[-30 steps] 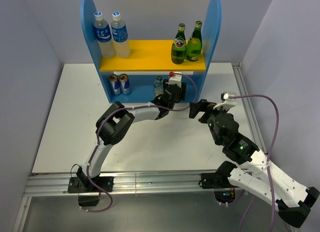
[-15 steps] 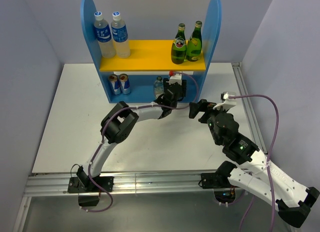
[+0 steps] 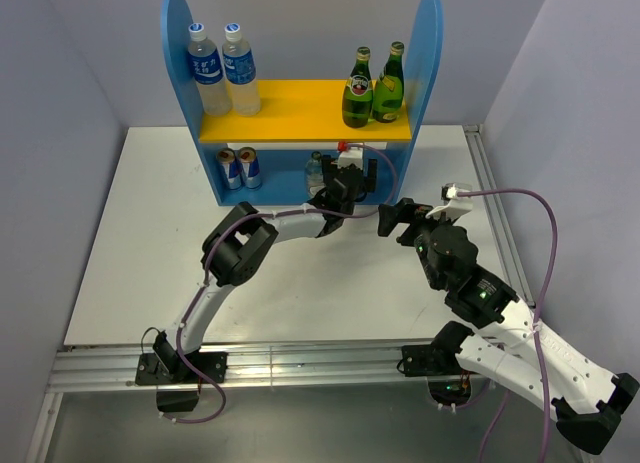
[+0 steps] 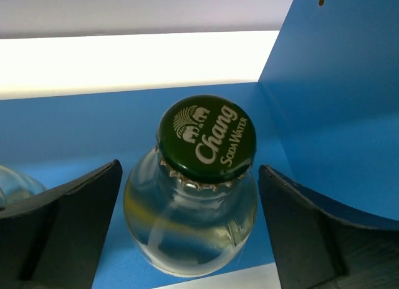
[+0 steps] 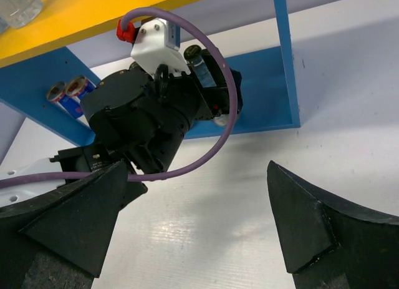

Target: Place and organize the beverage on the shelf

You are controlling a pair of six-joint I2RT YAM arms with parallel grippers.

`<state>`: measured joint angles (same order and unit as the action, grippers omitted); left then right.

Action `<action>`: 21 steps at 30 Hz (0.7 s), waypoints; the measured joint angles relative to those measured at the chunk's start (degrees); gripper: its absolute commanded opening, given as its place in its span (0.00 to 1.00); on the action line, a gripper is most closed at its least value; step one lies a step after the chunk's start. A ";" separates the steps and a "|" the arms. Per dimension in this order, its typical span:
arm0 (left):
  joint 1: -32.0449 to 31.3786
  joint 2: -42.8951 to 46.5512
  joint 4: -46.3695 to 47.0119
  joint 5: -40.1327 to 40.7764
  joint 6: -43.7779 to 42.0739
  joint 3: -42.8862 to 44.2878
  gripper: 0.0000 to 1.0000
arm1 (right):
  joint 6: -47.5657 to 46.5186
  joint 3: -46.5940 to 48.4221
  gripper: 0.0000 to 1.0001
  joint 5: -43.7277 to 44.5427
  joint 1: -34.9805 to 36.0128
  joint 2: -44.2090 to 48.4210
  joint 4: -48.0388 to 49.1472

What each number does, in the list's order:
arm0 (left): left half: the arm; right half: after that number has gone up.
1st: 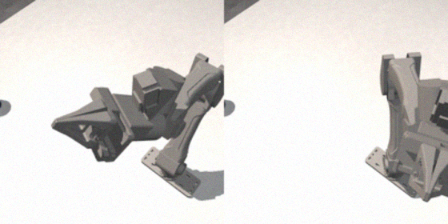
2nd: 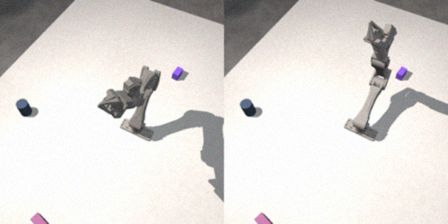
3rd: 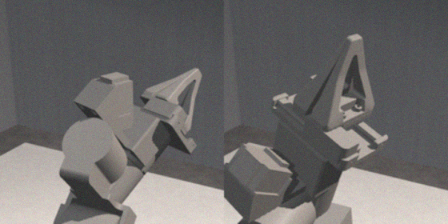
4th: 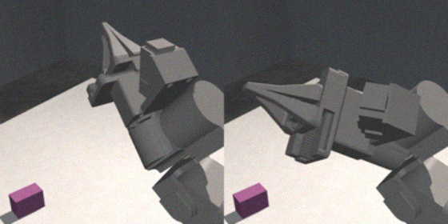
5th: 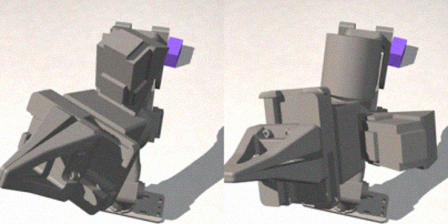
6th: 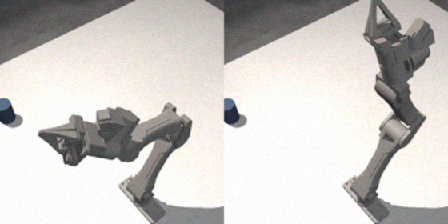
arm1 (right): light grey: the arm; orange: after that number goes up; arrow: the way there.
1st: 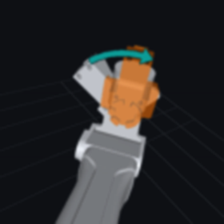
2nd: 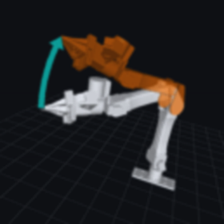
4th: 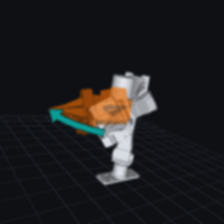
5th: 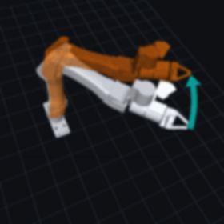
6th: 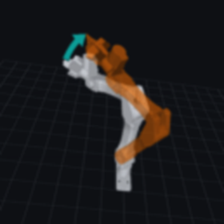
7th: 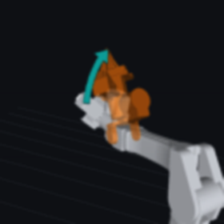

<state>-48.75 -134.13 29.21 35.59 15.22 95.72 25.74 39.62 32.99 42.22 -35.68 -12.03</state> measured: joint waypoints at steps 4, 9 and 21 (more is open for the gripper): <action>-0.11 0.02 1.46 -0.13 -0.76 -0.72 0.99 | 0.04 -0.02 1.00 -0.04 0.00 0.00 0.00; -0.74 0.33 3.10 0.20 -1.31 -1.86 0.99 | 0.17 -0.59 1.00 -0.04 0.00 0.33 -0.04; -3.82 4.66 4.87 2.40 -2.45 -7.50 0.99 | 0.22 -0.63 1.00 -0.07 0.00 1.75 -0.07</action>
<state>-52.58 -129.47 34.09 38.00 12.78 88.23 25.96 38.98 32.93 42.22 -33.93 -12.10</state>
